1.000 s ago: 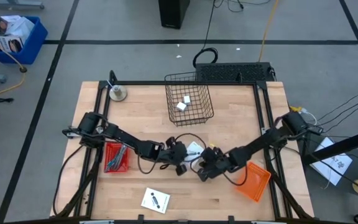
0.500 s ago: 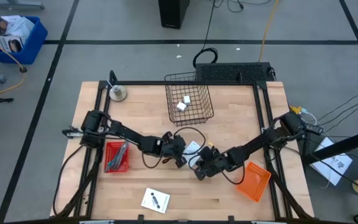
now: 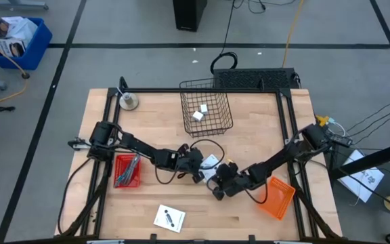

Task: Pick and place items into bin
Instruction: Put the right card reader box into the orange basket

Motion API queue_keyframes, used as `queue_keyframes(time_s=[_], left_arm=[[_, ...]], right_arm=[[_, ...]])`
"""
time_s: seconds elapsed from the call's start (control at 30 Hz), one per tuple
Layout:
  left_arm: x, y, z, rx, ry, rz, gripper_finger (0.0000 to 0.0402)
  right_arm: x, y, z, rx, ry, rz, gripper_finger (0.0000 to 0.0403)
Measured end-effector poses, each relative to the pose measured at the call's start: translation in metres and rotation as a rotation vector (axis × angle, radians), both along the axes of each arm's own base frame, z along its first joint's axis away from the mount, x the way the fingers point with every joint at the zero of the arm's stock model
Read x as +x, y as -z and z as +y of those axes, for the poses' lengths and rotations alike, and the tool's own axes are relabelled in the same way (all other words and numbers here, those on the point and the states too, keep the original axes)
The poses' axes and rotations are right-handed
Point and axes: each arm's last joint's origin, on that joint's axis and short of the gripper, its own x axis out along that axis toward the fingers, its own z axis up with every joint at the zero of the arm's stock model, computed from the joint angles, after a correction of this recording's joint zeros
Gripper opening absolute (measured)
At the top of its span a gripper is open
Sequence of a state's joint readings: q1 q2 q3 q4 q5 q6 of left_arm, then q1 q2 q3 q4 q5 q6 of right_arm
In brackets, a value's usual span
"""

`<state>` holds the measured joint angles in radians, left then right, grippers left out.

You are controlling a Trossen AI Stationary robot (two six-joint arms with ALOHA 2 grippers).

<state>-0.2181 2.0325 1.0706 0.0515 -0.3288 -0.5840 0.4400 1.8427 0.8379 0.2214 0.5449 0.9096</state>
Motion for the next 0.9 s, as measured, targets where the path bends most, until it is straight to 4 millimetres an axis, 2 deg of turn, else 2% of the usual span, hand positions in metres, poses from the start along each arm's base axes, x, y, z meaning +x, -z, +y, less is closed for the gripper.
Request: queue_keyframes(time_s=[0.27,0.4,0.6,0.9], left_arm=[[-0.001,0.001,0.000,-0.001,0.001,0.009,0.0006],[-0.001,0.001,-0.001,-0.010,-0.004,0.006,0.0018],[-0.001,0.001,-0.001,-0.012,-0.003,0.003,0.0004],[-0.001,0.001,-0.002,-0.022,-0.007,0.000,0.0018]], right_arm=[[-0.001,-0.008,0.010,-0.103,0.016,-0.087,0.0000],[0.000,-0.009,0.009,-0.122,0.022,-0.093,0.0000],[0.003,-0.014,0.008,-0.144,0.028,-0.123,0.0000],[0.007,-0.016,0.005,-0.168,0.018,-0.142,0.0000]])
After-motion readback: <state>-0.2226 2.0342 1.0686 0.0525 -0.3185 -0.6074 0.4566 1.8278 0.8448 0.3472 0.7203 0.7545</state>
